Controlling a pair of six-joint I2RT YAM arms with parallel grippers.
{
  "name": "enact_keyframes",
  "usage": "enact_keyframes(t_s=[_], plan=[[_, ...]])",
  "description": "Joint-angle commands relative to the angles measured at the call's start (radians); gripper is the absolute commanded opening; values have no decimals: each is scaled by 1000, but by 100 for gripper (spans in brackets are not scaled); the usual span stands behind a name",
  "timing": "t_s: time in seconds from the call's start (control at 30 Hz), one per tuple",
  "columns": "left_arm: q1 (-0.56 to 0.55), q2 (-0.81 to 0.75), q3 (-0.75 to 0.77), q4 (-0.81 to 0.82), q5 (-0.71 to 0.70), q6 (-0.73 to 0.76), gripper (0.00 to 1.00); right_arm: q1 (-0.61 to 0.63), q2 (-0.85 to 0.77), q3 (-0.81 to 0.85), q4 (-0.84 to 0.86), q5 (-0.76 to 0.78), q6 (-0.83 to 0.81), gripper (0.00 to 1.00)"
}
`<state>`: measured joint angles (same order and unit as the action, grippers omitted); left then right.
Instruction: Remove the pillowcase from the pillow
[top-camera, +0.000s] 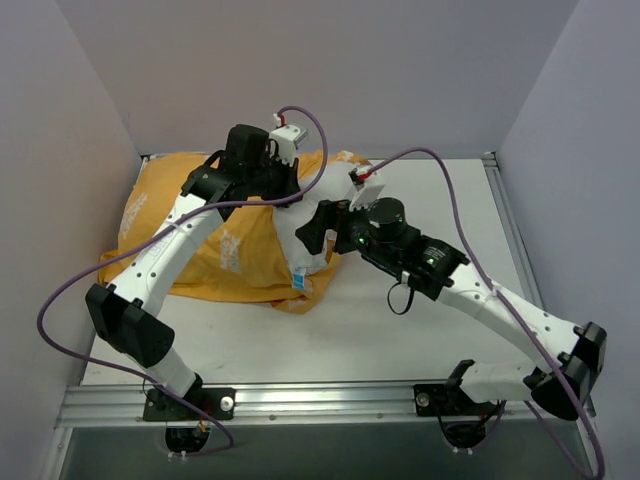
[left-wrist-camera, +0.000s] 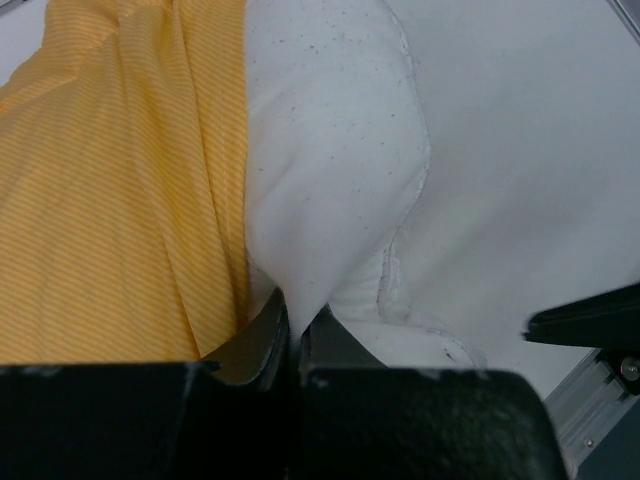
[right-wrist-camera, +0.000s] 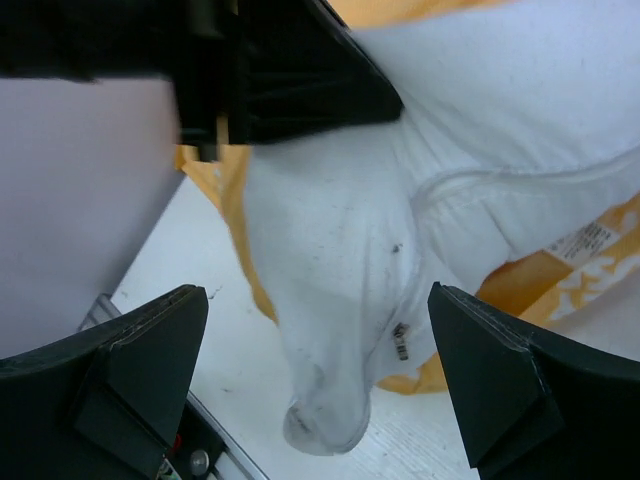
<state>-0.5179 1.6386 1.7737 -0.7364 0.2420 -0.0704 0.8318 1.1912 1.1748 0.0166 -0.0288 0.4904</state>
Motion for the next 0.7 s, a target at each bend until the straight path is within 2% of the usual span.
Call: enact_keyframes(t_s=[0.0,0.33,0.5,0.57,0.6,0.63,0.67], plan=[[-8,-39,69,134,-21,-17,2,9,80,-37,34,58,106,100],[-16,-42,50,141,29,-31,2,12,228,-61,204,40,137,100],[-21,-46,50,147,77,-49,2,3,336,-70,361,-33,139,100],[-22,-51,50,144,82,-49,2,-17,369,-64,378,-57,146,88],[-22,-56,44,144,82,-49,2,-31,389,-70,399,-78,155,76],[-22,-60,40,143,83,-45,2,-48,390,-102,425,-98,192,41],[-21,-72,35,137,83,-42,2,-80,389,-124,478,-114,213,25]])
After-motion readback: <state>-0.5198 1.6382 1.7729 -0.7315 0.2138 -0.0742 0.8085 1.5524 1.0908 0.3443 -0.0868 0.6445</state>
